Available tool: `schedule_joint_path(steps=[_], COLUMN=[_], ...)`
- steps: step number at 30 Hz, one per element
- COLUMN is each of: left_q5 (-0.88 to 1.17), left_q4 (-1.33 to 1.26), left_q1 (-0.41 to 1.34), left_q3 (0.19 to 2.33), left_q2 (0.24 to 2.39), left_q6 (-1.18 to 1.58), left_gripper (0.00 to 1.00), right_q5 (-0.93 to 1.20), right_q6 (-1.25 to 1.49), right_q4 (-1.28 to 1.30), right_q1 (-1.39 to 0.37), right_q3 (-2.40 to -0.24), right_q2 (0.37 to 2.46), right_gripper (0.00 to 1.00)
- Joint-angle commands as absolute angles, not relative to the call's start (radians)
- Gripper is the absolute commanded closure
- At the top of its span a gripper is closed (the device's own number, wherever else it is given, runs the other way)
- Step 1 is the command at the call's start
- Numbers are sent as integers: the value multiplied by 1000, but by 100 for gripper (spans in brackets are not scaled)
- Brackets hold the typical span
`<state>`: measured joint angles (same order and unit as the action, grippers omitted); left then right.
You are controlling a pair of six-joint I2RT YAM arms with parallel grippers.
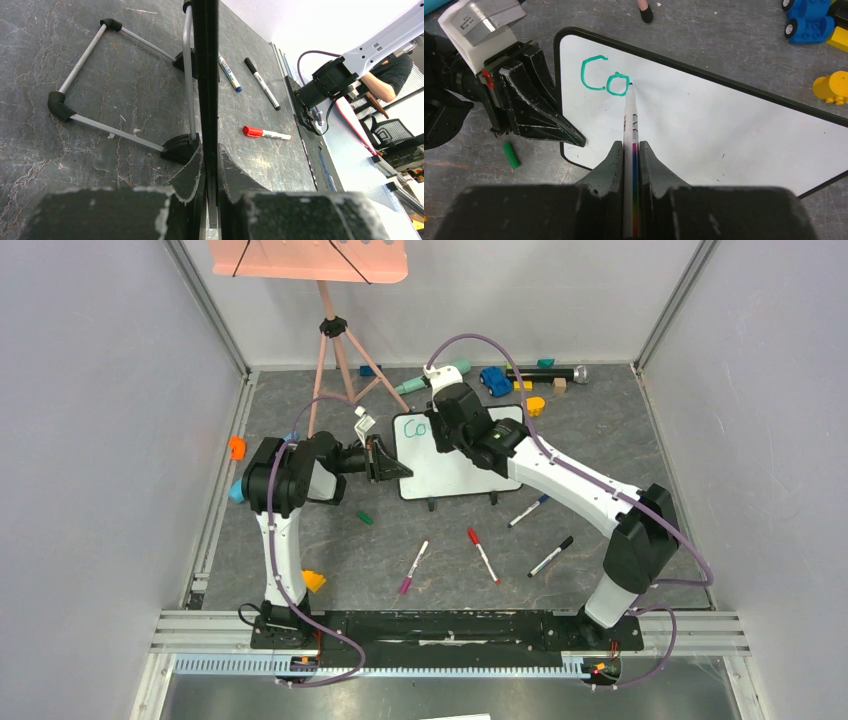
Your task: Write a sentence on the whiteboard
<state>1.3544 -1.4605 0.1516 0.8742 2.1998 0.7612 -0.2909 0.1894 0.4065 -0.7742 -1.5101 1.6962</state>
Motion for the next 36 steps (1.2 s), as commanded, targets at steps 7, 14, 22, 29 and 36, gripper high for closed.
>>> schedule_joint_path(steps=[7,14,22,29,36], left_q5=[1381,1383,1381,1381,1381], left_q4=[-1557,-1557,-1557,-1557,-1557], left_q1=[149,149,149,147,147], left_q3=[881,884,881,881,881], left_q2=[2183,2184,2185,2184,2186], left_q6=[722,724,721,723,721], left_gripper=[98,98,99,98,98], right_q5=[-327,-319,-319,-305,-290], right_q6=[179,179,190,178,173], right_q4=[379,379,378,369,361], right_q1=[-746,-744,-744,-744,-744], right_q3=[-1474,-1476,-1459,-1482,-1510], right_q2=[1629,1632,1625,1646,1662], right_gripper=[100,100,100,100,100])
